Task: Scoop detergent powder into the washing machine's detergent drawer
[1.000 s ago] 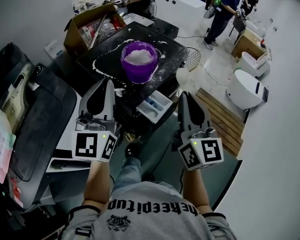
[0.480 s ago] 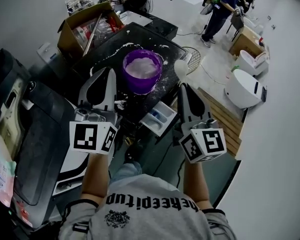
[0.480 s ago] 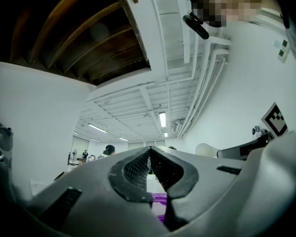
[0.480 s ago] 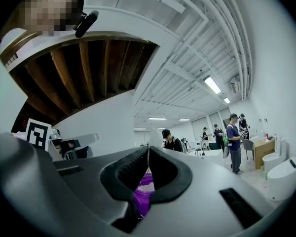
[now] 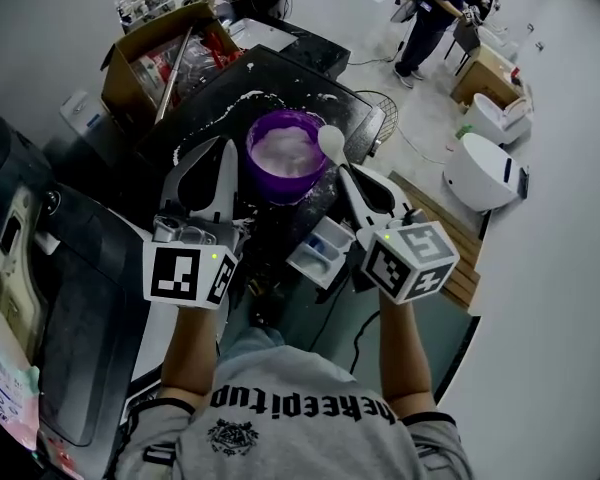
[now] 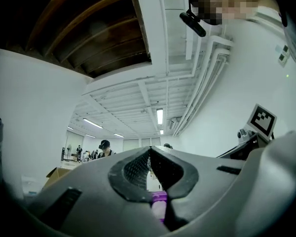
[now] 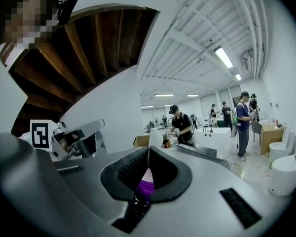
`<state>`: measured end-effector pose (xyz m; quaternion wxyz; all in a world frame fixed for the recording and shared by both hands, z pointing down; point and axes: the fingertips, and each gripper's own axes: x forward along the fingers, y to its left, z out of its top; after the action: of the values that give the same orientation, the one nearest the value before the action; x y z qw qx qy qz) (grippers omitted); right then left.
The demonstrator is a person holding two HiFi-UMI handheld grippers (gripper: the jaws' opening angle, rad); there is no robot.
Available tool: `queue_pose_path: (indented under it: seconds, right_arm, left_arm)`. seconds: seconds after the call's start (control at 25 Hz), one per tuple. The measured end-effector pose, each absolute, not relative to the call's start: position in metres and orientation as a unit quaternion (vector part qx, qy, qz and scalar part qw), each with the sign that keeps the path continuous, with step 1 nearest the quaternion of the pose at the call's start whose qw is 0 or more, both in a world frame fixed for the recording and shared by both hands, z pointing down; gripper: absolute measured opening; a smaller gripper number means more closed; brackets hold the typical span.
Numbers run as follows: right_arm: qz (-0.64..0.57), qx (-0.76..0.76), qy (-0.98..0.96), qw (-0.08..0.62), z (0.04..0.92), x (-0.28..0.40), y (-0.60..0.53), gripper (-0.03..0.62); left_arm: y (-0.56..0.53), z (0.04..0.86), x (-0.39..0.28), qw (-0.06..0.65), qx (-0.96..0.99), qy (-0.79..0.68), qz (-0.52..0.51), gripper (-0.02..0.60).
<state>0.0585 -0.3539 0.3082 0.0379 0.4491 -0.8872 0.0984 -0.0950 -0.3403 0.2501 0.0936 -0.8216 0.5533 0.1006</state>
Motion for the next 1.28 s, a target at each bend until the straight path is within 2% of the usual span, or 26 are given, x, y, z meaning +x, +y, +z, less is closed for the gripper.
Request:
queue_pose_path:
  seconds: [0.36, 0.6, 0.76, 1.28]
  right_arm:
    - [0.204, 0.391, -0.888, 0.128, 0.347, 0.033, -0.393, 0.005]
    - [0.192, 0.38, -0.873, 0.238, 0.365, 0.021, -0.416, 0.005]
    - [0.248, 0.334, -0.863, 0.286, 0.376, 0.004, -0.419, 0.005]
    - [0.224, 0.313, -0.79, 0.477, 0.422, -0.008, -0.46, 0.005]
  left_arm:
    - [-0.368, 0.275, -0.11, 0.072, -0.826, 0.551, 0.089, 0.003]
    - [-0.379, 0.287, -0.115, 0.065, -0.83, 0.548, 0.083, 0.003]
    - [-0.383, 0.29, -0.117, 0.066, -0.83, 0.548, 0.08, 0.003]
    - [-0.395, 0.301, -0.131, 0.055, -0.828, 0.551, 0.082, 0.003]
